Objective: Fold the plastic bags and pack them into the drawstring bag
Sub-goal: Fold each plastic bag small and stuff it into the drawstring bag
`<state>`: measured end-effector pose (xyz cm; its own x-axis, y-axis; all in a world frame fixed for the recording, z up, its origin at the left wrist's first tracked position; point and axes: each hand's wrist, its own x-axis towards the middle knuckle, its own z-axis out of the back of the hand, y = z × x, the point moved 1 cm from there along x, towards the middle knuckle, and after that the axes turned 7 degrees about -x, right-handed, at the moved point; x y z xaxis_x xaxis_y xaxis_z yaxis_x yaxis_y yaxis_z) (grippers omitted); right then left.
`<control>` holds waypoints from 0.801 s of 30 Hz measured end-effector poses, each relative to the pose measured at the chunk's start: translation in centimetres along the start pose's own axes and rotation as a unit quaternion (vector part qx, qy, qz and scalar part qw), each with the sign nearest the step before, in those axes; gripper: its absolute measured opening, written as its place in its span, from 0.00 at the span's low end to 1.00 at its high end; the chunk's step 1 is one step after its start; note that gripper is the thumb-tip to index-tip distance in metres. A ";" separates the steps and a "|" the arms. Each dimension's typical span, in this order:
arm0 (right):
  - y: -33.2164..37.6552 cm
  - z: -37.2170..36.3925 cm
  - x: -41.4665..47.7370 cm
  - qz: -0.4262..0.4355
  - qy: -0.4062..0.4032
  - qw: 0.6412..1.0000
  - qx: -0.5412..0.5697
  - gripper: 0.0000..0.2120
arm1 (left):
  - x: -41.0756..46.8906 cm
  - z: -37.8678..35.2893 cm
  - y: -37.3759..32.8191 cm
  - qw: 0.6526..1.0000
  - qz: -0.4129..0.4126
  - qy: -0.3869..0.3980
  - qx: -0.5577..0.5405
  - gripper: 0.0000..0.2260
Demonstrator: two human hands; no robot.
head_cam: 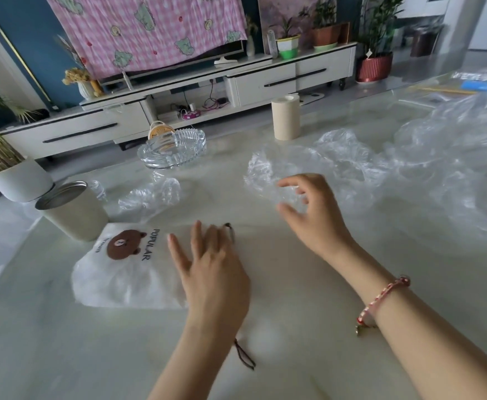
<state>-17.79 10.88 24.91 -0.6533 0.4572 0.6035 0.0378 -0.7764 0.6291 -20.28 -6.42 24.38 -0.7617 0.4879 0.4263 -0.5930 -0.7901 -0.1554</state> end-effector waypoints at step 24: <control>1.0 3.3 1.0 -0.307 0.102 0.912 0.254 0.19 | 0.5 -0.4 -1.5 0.945 -0.040 0.021 -0.323 0.20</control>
<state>-15.89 11.96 27.77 -0.7949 0.6067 -0.0092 -0.0706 -0.0775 0.9945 -19.85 -4.82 24.46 -0.7100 0.5616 0.4249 -0.6737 -0.3659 -0.6421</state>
